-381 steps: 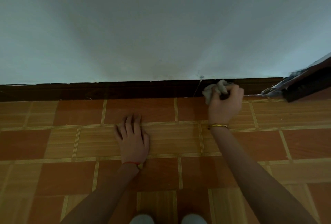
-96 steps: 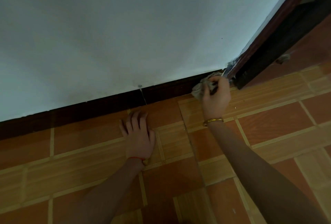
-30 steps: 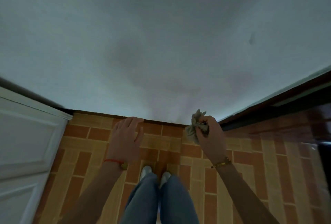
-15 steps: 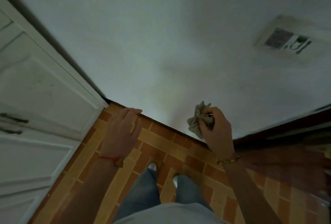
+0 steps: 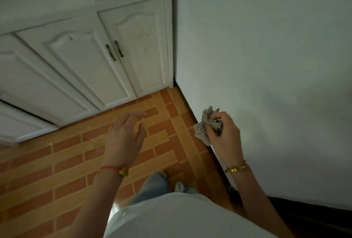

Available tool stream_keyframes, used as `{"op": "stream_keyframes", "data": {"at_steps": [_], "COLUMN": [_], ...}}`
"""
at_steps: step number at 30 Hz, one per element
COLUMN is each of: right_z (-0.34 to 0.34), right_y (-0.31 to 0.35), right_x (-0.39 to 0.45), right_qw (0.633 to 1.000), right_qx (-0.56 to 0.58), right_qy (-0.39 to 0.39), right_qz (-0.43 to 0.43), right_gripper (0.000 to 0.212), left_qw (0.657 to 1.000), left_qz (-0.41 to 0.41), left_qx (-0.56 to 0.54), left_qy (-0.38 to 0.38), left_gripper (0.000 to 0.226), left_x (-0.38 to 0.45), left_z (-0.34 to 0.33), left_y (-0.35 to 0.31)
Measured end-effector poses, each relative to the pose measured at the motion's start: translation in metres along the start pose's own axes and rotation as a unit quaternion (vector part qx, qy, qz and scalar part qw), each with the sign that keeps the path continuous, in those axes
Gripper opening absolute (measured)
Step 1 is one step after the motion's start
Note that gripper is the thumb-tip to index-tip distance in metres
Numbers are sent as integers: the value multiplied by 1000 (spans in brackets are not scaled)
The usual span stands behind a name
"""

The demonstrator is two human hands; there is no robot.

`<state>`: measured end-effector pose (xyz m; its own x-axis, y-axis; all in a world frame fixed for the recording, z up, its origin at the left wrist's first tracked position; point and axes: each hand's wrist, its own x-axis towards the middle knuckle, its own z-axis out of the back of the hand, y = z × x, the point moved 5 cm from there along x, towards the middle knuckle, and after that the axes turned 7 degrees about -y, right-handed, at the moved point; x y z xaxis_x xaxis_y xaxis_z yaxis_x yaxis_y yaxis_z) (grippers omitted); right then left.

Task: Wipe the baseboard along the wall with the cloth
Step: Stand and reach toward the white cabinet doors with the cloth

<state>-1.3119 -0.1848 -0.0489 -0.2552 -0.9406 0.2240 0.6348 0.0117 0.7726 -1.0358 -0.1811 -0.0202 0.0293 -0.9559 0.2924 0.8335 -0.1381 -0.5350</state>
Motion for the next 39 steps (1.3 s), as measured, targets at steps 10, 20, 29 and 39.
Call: {"op": "stream_keyframes", "data": {"at_steps": [10, 20, 29, 39], "right_z": [-75, -158, -290, -399], "right_y": [61, 136, 241, 341], "right_x": [-20, -44, -84, -116], "right_qw": [988, 968, 964, 957], "right_qx": [30, 25, 30, 58], "right_qy": [133, 199, 212, 224], "right_qz": [74, 151, 160, 177], "right_gripper": [19, 21, 17, 18], "left_qw": [986, 965, 959, 949], "left_qz": [141, 226, 223, 243], "left_qx": [54, 57, 103, 138], "left_qy": [-65, -118, -142, -149], "left_gripper": [24, 27, 30, 26], "left_x": [-77, -116, -121, -128], "left_z": [67, 129, 229, 320], "left_y": [65, 140, 275, 393]}}
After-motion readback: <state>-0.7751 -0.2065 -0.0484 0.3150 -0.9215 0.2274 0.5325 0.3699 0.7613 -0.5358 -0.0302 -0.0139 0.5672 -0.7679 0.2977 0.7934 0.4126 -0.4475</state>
